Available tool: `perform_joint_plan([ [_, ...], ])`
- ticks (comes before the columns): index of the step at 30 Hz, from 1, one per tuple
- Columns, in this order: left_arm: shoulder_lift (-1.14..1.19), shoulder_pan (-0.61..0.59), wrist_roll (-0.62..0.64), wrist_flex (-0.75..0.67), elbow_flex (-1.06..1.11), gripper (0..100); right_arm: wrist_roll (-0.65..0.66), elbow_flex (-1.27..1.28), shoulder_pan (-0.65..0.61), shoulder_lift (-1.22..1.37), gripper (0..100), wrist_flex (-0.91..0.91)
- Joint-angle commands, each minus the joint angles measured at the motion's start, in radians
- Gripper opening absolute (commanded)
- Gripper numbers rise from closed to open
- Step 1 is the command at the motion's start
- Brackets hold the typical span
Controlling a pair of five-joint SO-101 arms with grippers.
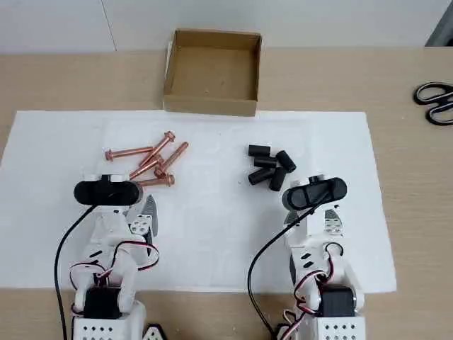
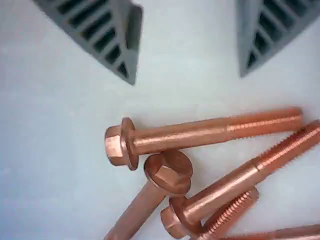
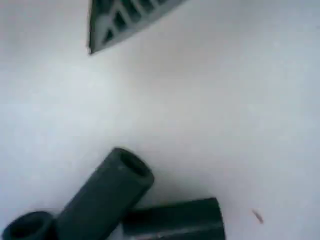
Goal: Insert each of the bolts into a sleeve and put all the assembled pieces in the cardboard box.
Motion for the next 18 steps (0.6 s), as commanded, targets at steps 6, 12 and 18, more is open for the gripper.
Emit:
perform_joint_plan([
  [6, -0.005, -0.006, 0.005, 0.132, -0.170, 13, 0.163, -0.362, 0.007, -0.010, 20.3, 0.228],
  [12, -0.003, -0.097, -0.063, 0.163, -0.289, 13, 0.226, -0.531, 0.008, -0.007, 20.3, 0.266],
  [18, 0.095, -0.262, -0.132, 0.173, -0.447, 13, 0.239, -0.690, 0.079, 0.094, 20.3, 0.259],
])
